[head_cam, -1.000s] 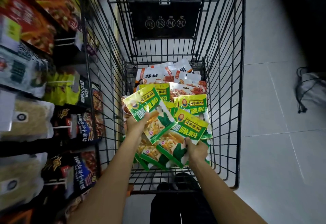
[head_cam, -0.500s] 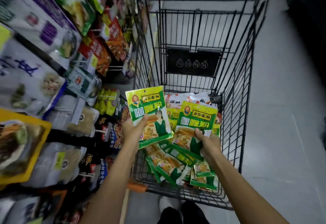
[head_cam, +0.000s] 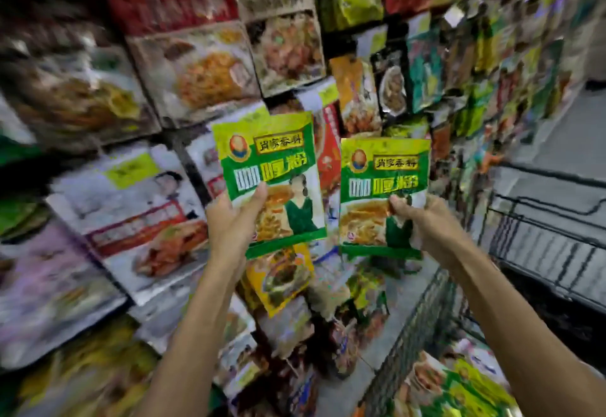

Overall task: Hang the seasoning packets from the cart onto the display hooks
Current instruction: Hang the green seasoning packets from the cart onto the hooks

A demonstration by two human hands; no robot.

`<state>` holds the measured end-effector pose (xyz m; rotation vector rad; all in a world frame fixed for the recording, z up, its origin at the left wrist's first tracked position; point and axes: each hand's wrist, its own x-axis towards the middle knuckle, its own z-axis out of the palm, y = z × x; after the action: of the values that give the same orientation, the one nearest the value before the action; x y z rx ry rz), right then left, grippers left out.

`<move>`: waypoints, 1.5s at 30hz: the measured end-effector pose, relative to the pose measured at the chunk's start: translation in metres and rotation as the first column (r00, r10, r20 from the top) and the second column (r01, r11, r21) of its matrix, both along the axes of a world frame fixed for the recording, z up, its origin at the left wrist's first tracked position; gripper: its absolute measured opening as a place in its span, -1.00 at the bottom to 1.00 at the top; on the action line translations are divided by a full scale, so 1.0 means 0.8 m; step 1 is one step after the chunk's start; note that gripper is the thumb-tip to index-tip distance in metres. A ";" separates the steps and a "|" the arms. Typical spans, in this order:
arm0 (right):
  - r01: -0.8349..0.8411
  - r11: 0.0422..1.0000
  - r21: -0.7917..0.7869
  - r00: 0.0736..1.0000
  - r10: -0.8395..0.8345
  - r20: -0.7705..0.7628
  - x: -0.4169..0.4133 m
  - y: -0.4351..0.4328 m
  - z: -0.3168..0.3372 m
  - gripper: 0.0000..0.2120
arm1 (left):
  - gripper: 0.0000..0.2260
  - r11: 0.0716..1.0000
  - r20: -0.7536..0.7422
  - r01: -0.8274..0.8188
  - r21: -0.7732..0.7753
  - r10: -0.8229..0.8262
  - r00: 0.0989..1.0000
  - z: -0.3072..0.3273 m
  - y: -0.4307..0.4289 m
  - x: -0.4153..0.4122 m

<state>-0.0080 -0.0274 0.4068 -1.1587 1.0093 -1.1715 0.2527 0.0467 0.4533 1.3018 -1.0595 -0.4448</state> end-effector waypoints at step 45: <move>-0.606 0.710 -0.360 0.776 0.626 -0.073 0.515 0.108 0.312 -0.45 | -0.73 0.704 -0.095 -0.630 -0.329 0.639 0.764 0.231 0.326 0.293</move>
<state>0.4041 0.0591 0.6561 -1.5926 0.2886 -0.8405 0.4870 0.3073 0.6384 1.2615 -0.6006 0.2826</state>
